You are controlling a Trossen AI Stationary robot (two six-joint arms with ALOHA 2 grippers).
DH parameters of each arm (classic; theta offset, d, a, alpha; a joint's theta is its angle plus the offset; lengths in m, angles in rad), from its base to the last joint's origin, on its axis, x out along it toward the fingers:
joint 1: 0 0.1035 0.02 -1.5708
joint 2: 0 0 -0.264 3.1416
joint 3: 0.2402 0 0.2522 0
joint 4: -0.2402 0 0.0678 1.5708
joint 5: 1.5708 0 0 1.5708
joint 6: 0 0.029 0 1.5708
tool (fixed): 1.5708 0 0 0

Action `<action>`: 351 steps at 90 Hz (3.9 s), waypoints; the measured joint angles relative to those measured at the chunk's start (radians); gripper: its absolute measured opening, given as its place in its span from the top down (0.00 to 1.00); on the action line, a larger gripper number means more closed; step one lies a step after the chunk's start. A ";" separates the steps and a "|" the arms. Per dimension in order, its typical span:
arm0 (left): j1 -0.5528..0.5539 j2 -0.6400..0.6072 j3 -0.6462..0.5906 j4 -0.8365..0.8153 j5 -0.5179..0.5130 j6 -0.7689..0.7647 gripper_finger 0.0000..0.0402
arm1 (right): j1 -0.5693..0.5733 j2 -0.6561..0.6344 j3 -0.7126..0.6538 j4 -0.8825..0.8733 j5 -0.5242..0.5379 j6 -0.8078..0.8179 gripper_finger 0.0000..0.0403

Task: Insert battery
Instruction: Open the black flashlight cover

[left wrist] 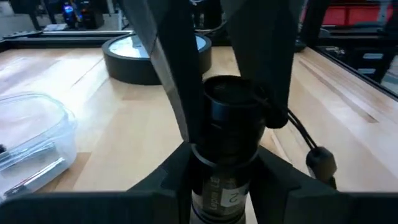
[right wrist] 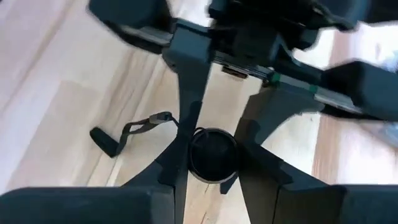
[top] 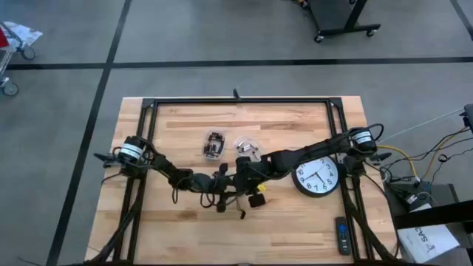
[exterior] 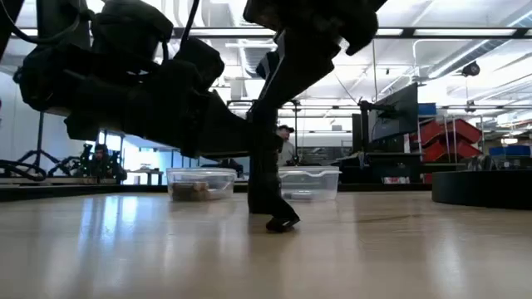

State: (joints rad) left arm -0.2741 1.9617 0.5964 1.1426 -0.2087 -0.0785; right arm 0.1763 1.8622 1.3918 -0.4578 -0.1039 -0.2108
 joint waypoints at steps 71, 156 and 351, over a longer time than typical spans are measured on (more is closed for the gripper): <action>0.001 0.000 -0.001 -0.017 0.035 -0.038 0.77 | 0.001 0.001 0.109 -0.139 0.031 0.556 0.56; 0.000 0.002 -0.003 -0.018 -0.037 -0.080 0.77 | 0.046 0.013 0.096 -0.158 0.260 0.908 0.52; 0.000 0.002 -0.002 -0.026 -0.064 -0.053 0.77 | 0.039 0.072 0.143 -0.166 0.182 0.746 0.59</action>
State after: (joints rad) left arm -0.2737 1.9640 0.5945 1.1164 -0.2724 -0.1316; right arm 0.2157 1.9343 1.5345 -0.6236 0.0777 0.5354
